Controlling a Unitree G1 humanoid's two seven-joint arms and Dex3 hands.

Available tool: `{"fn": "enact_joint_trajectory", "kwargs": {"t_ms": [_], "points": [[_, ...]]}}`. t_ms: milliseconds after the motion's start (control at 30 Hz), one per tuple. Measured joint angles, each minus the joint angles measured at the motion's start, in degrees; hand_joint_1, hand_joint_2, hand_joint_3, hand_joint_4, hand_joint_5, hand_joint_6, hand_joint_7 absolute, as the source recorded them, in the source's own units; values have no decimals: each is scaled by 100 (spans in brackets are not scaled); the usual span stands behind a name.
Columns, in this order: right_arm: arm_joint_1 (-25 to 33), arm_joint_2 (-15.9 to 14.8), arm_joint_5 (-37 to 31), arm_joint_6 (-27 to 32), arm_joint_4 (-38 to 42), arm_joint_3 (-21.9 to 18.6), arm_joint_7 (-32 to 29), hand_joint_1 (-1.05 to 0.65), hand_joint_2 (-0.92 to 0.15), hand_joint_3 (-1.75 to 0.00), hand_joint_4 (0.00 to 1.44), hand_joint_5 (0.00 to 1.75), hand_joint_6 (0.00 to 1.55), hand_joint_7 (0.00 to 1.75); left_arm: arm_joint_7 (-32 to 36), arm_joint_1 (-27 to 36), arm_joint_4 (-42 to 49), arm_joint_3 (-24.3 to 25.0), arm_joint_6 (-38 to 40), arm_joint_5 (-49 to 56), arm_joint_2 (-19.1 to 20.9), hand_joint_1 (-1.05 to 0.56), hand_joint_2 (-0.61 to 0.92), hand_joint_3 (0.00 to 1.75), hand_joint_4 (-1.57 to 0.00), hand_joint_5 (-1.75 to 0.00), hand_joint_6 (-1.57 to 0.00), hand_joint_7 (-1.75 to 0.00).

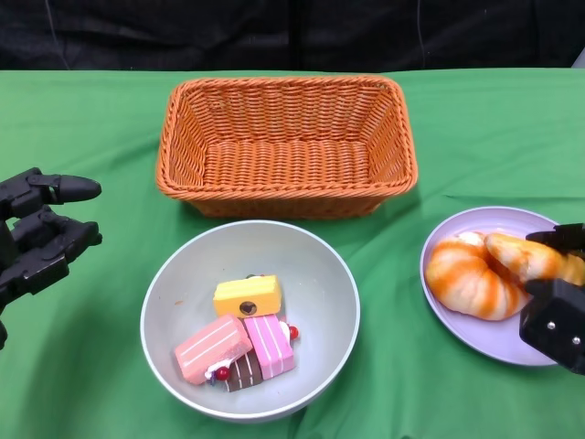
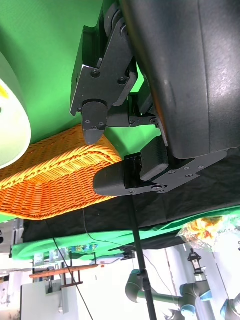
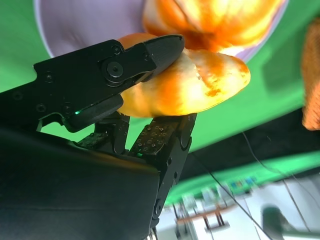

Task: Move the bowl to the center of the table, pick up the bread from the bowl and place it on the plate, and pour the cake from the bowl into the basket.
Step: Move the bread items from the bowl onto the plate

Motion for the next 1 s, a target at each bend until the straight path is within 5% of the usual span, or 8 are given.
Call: {"fn": "enact_joint_trajectory", "kwargs": {"t_ms": [67, 167, 233, 367, 633, 1000], "points": [[41, -90, -9, 329, -323, 50, 401, -25, -89, 0, 70, 33, 64, 0, -1, 0, -17, 2, 22, 0, 0, 6, 92, 31, -58, -136, -72, -76], [124, -208, -15, 708, -680, 98, 851, -27, -89, 0, 67, 25, 56, 0, -1, 0, -33, 5, 39, -1, 0, 6, 92, 31, -58, -136, -72, -76], [253, -278, -77, 1264, -1179, 191, 1387, -36, -87, 0, 37, 8, 29, 0, 0, 5, -52, 5, 44, 25, 1, 5, 92, 30, -59, -136, -73, -77], [457, -390, -259, 2311, -2285, 345, 2411, -54, -89, -1, 17, 0, 11, 0, 0, 7, -80, 5, 45, 43, 5, 6, 92, 30, -60, -136, -73, -78], [553, -424, -410, 3163, -3332, 392, 3041, -72, -92, -1, 5, 0, 8, 1, -1, 7, -97, 10, 70, 46, 12, 6, 92, 31, -59, -136, -73, -79], [972, -446, 259, 3049, -4564, 5, 3307, -75, -92, 0, 10, 3, 6, 0, -1, 9, -97, 5, 62, 60, 16, 6, 92, 32, -57, -137, -71, -80]]}}
